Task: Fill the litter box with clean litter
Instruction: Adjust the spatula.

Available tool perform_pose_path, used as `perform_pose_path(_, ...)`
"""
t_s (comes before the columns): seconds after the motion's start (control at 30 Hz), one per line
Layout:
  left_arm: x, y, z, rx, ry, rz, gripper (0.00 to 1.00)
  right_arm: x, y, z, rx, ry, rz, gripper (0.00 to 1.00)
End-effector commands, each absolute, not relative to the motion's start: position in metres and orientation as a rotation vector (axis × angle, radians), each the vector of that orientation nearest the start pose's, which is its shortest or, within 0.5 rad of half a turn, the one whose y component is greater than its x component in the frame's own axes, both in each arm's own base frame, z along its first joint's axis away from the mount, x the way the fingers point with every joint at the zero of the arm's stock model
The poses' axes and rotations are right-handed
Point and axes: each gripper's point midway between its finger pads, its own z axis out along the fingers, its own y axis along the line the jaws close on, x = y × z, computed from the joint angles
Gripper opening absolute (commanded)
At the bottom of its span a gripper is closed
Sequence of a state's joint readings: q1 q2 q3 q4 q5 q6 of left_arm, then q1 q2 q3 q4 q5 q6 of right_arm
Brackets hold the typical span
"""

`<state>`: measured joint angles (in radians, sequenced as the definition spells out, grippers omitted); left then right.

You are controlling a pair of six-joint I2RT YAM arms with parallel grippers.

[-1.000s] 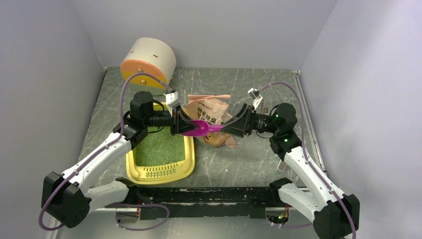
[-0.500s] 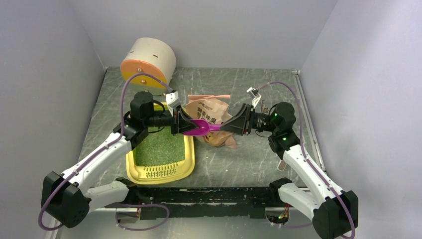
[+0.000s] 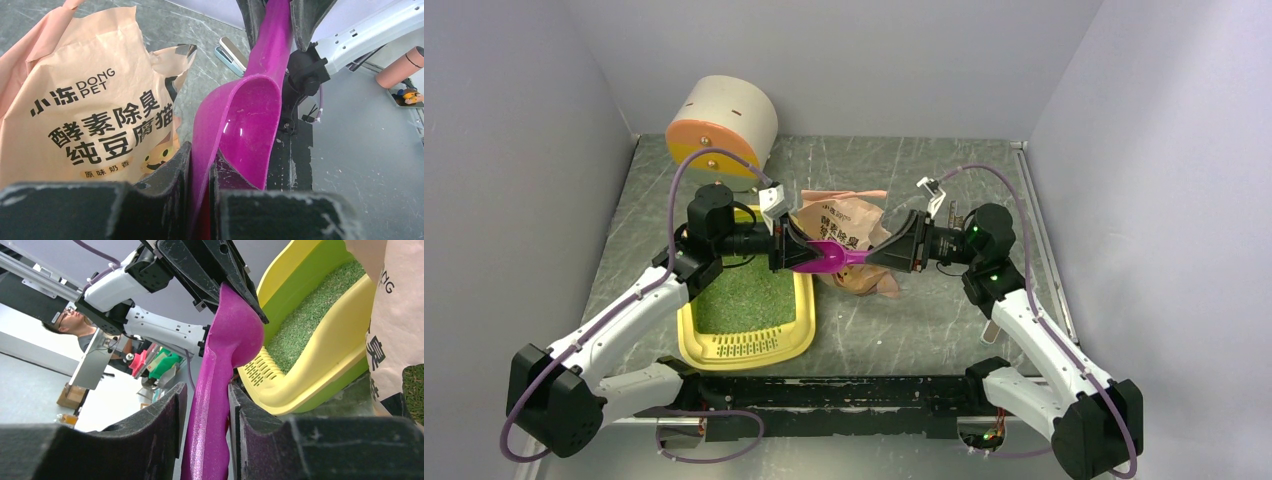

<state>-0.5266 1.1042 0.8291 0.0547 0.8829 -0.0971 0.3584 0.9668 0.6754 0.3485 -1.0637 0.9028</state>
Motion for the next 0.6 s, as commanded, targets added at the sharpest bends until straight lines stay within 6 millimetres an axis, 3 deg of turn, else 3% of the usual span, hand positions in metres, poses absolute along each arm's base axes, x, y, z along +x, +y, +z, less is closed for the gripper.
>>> perform_pose_path(0.0,0.2169,-0.2839,0.2728,1.021,1.543,-1.172,0.05,0.1697,0.2486,0.3059,-0.584,1.755,1.741,0.38)
perform_pose_path(0.2,0.2189,-0.2837,0.2730,1.029,1.546,-1.154,0.05,0.1666,0.2482,0.3085,-0.604,1.751,1.740,0.38)
perform_pose_path(0.4,0.2202,-0.2859,0.2722,1.041,1.548,-1.147,0.05,0.1657,0.2482,0.3095,-0.606,1.749,1.746,0.23)
perform_pose_path(0.57,0.2215,-0.2891,0.2711,1.053,1.549,-1.139,0.05,0.1685,0.2483,0.3074,-0.587,1.760,1.733,0.05)
